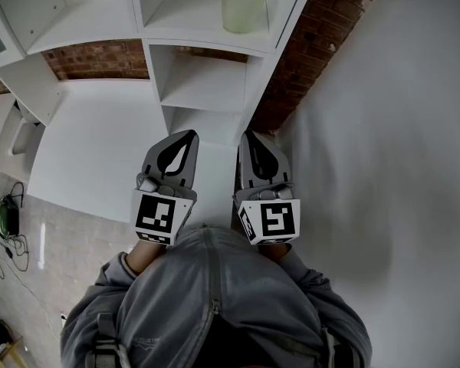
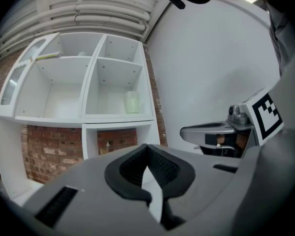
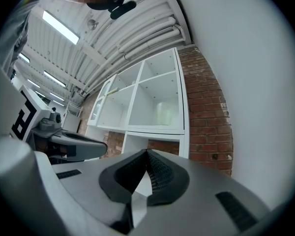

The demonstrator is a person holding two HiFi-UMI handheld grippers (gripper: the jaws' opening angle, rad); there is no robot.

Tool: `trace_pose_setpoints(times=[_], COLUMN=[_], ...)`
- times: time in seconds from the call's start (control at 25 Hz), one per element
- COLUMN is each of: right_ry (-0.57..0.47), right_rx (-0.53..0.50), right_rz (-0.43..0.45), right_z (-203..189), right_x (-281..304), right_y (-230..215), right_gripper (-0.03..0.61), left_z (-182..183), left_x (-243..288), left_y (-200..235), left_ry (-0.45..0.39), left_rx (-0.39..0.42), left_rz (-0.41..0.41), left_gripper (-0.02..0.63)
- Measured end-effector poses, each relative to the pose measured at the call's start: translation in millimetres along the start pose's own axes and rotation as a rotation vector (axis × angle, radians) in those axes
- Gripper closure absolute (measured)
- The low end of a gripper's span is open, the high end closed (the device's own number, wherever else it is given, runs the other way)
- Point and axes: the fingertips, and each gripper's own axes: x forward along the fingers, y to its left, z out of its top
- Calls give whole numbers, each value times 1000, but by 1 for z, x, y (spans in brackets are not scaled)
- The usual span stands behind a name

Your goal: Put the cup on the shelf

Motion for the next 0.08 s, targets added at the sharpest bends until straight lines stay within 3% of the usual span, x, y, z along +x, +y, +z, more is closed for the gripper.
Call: trace_pose_setpoints(times=[0.08], right_ry=[-4], right_rx=[0], right_rz=[1], right_z=[1], right_x=[1], right_y=[0], right_gripper=[552], left_z=[1], left_x=[2], left_y=[0], left_ry=[-2], left_rx=[0], left_rz=[-3], left_gripper=[607])
